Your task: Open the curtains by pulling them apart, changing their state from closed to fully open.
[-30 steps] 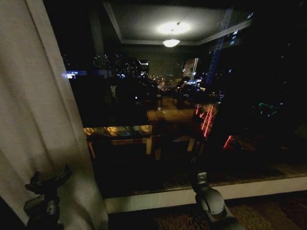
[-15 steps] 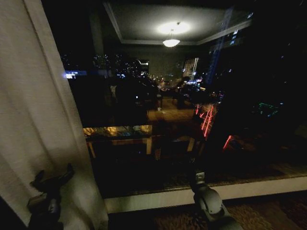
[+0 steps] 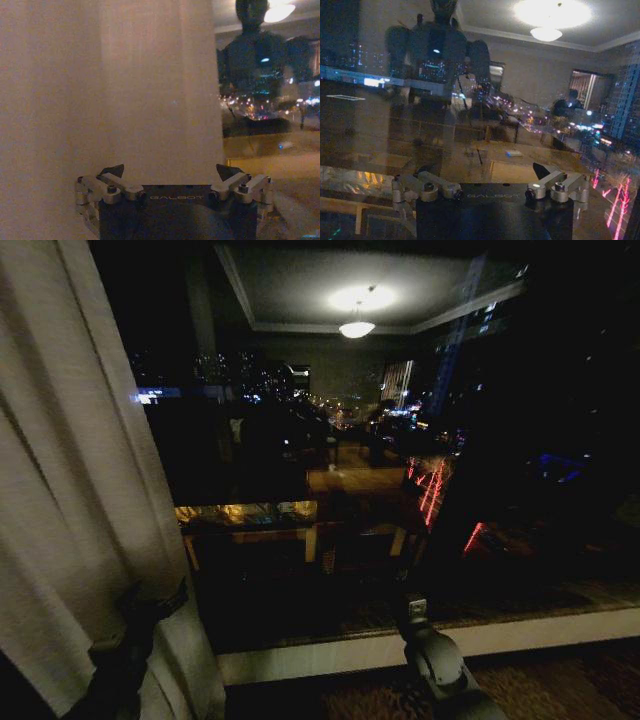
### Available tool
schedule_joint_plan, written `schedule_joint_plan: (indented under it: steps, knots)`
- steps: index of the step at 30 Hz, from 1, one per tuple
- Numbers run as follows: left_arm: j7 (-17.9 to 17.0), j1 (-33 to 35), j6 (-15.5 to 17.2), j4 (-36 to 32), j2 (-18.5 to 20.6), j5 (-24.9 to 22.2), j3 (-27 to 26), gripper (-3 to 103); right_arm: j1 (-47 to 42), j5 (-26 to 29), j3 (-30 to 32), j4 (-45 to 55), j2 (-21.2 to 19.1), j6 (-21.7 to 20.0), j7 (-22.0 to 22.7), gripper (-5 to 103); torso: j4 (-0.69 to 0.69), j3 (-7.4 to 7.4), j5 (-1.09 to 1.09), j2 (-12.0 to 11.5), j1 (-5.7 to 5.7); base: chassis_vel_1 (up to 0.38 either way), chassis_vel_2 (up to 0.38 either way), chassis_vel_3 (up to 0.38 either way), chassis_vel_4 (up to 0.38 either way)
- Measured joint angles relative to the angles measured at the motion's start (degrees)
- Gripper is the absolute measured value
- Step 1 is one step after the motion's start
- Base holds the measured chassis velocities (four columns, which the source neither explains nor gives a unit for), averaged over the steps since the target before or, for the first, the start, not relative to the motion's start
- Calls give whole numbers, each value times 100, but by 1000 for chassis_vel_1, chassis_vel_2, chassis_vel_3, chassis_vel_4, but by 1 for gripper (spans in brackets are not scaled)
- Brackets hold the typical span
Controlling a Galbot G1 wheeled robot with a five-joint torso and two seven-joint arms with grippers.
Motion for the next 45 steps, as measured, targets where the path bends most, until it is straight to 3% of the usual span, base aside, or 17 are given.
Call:
schedule_joint_plan:
  steps: [2,7,9,10,11,13,15,18,20,22,25,29,35,38,42,43,45]
  knots:
    - [-13,-53,-1,96,34,-23,1,103,26,-4,-20,-14,16,0,1,100,0,0,-1,0,0,0,0,0,0]
    - [-11,-164,-101,296,84,-98,-5,85,72,-54,-86,-26,66,1,8,100,0,0,-1,-1,0,0,0,0,0]
    - [20,-170,-118,314,86,-137,-8,85,77,-99,-93,-28,76,2,8,100,1,0,0,0,0,0,0,0,0]
    - [46,-172,-124,323,86,-158,-9,80,79,-119,-95,-29,80,3,9,100,1,0,0,0,0,0,0,0,0]
    - [161,-199,-140,371,92,-189,-22,64,84,-140,-95,-30,91,6,11,100,1,0,0,0,0,0,0,0,0]
    - [176,-217,-141,391,98,-191,-22,64,84,-141,-93,-32,94,8,12,100,1,0,0,0,0,0,0,0,0]
    - [193,-258,-142,436,114,-192,-12,47,85,-142,-74,-50,97,14,13,100,0,0,0,0,0,0,0,0,0]
    - [201,-276,-142,462,124,-193,-9,41,86,-142,-59,-66,97,19,15,100,0,0,0,0,0,0,0,0,0]
    - [210,-294,-142,502,144,-196,-9,31,87,-142,-35,-98,96,29,17,100,0,0,0,0,0,0,0,0,0]
    - [212,-296,-142,506,148,-198,-9,31,88,-142,-31,-103,95,30,17,100,0,0,1,0,0,0,0,0,0]
    - [214,-328,-142,539,165,-212,-10,15,109,-143,-23,-144,106,40,18,100,0,0,0,0,0,0,0,0,0]
    - [215,-341,-143,548,168,-217,-20,2,144,-151,-33,-176,124,46,19,100,0,0,0,0,0,0,0,0,0]
    - [188,-335,-218,518,167,-196,-102,0,190,-165,-64,-208,159,49,20,100,0,0,-1,0,0,0,0,0,0]
    - [-11,-341,-206,443,149,-179,-169,0,192,-177,-82,-218,172,49,20,100,1,0,0,0,0,0,0,0,0]
    - [-1302,-532,199,307,216,-170,-474,0,200,-189,-108,-227,181,51,20,100,0,0,1,0,0,0,0,0,0]
    - [-1302,-532,199,307,216,-170,-474,0,200,-189,-108,-227,181,51,20,100,0,0,1,0,0,0,0,0,0]
    - [-1750,-572,349,273,241,-201,-561,0,213,-189,-124,-236,187,51,19,100,0,0,0,0,0,0,0,0,0]
